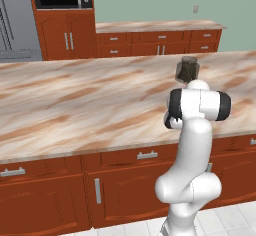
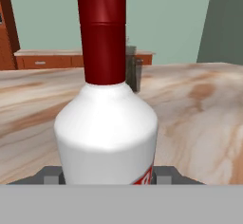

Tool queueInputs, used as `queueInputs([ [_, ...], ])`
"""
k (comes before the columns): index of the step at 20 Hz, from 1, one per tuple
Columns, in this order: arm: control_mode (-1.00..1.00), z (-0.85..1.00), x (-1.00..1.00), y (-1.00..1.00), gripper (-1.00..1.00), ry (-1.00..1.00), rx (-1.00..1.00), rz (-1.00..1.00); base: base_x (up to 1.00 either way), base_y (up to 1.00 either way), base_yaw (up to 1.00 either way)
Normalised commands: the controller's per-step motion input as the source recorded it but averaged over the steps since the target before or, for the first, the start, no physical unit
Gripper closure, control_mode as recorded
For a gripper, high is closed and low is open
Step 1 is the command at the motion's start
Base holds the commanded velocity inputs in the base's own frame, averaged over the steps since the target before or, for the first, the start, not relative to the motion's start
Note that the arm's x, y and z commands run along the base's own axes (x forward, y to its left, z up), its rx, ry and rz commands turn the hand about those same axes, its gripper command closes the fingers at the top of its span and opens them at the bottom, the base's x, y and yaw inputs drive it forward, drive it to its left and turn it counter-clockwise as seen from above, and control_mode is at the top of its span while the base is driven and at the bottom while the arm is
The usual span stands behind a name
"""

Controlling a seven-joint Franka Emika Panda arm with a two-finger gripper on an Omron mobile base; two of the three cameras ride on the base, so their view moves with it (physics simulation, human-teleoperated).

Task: Open the cabinet directly in front. Then move the liquor and the mug to the dining counter with the jar on it.

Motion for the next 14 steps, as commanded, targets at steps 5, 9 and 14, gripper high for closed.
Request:
queueInputs([
  [5, -1.00, 0.00, 0.00, 0.00, -1.00, 0.00, 0.00, 0.00, 0.00, 0.00, 0.00],
  [9, -1.00, 0.00, 0.00, 0.00, -1.00, 0.00, 0.00, 0.00, 0.00, 0.00, 0.00],
  [14, -1.00, 0.55, 0.00, 0.00, -1.00, 0.00, 0.02, -0.08, 0.00, 0.00, 0.00],
])
